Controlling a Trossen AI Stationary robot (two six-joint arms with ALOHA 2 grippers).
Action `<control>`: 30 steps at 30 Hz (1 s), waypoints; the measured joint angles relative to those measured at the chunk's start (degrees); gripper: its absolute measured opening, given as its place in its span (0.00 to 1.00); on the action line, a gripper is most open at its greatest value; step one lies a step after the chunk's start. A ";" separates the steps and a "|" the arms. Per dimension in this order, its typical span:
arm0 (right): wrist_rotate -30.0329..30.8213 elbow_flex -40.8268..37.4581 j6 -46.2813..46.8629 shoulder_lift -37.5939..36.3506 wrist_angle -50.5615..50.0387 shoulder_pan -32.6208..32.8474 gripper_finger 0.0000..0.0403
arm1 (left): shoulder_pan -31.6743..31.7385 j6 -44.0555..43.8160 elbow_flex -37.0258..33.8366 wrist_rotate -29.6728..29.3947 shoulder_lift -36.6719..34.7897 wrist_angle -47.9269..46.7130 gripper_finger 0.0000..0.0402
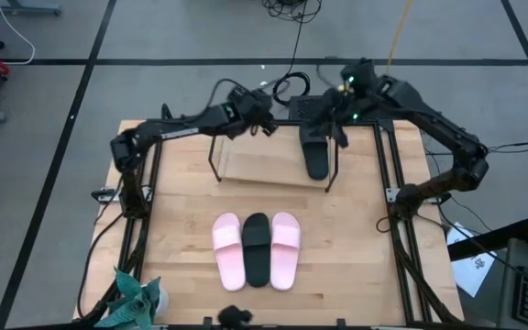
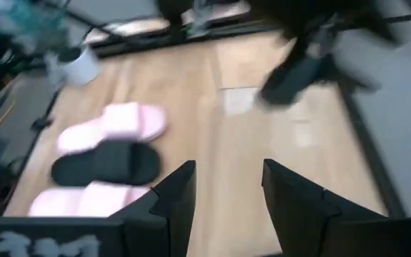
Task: Pick and place slides into the shelf
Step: Put the right black slide on the shelf
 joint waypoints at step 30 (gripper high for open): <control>54.26 -5.90 -7.52 12.55 -5.40 19.28 0.38 | 0.84 -8.42 0.04 4.20 -13.42 -16.77 0.62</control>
